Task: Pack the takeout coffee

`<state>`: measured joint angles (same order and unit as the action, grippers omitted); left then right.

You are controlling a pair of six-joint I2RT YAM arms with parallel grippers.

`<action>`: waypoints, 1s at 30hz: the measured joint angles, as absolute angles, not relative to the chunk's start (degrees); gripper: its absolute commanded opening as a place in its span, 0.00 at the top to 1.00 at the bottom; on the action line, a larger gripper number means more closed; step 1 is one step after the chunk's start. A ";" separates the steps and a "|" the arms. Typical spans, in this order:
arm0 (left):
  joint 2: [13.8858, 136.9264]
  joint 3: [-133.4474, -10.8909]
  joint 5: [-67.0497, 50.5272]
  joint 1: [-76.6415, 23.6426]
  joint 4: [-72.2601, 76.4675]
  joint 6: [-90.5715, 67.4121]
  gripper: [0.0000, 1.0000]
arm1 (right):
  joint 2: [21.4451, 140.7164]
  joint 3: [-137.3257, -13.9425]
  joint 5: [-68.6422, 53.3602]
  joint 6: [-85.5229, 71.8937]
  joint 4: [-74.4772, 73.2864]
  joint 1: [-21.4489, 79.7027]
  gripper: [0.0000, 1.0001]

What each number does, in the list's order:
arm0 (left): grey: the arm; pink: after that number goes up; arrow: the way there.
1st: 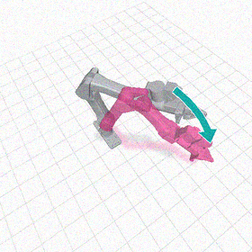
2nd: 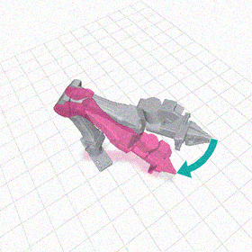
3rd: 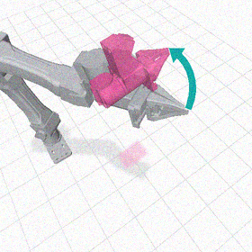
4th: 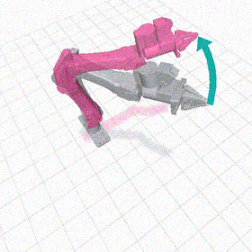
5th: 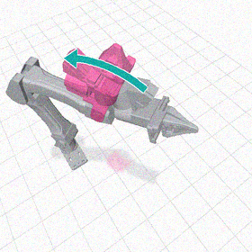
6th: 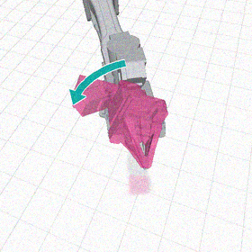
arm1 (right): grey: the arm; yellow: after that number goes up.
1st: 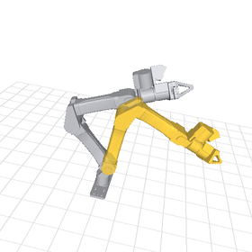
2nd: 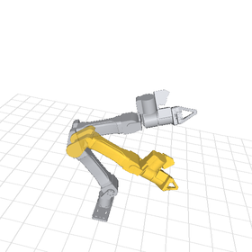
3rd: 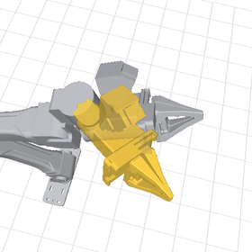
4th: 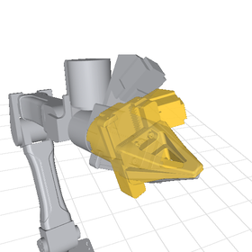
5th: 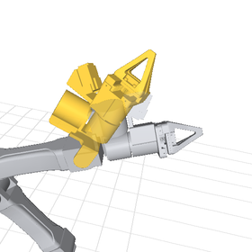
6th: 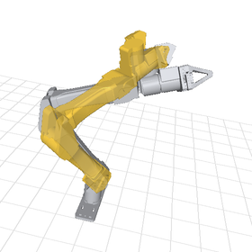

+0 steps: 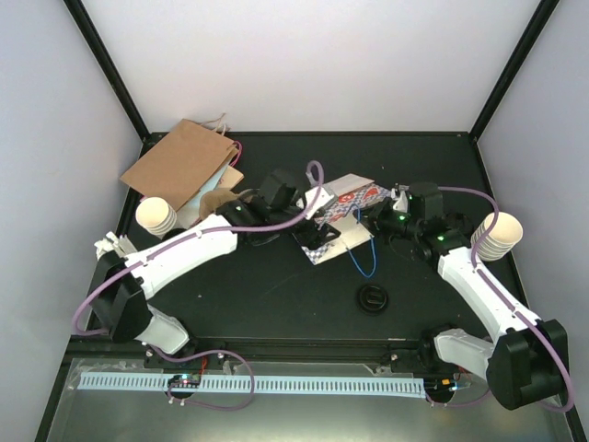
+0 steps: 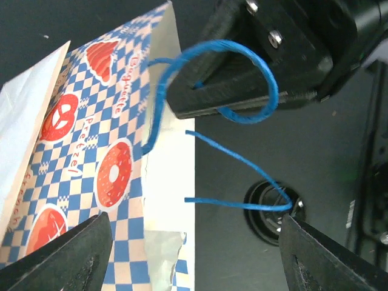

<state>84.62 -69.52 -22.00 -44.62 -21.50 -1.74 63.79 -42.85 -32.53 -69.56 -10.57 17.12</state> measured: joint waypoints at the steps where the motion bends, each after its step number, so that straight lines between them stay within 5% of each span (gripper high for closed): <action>1: 84.90 -69.65 -19.73 -46.06 -21.78 0.47 0.21 | 63.64 -43.00 -32.47 -68.99 -11.11 17.12 0.97; 8: 91.53 -72.82 -10.28 -50.26 -22.28 7.66 0.24 | 63.57 -43.29 -32.47 -66.50 -13.54 17.12 0.96; 13: 96.55 -74.83 -5.06 -50.35 -21.87 8.56 0.36 | 63.51 -43.29 -32.51 -66.00 -13.54 17.12 0.95; 15: 98.10 -75.50 -3.22 -50.39 -21.56 8.88 0.47 | 63.24 -43.31 -32.49 -65.82 -13.69 17.12 0.95; 20: 100.88 -76.88 0.30 -50.39 -19.79 9.54 0.96 | 62.39 -43.40 -32.23 -65.28 -14.83 17.12 0.94; 30: 100.82 -75.40 4.97 -50.39 -15.53 10.28 0.98 | 56.53 -38.94 -32.36 -67.68 -10.61 13.65 0.87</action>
<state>100.82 -75.40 4.97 -50.39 -15.53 10.28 56.53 -38.94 -32.36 -67.68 -10.61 13.65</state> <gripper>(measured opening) 0.026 0.121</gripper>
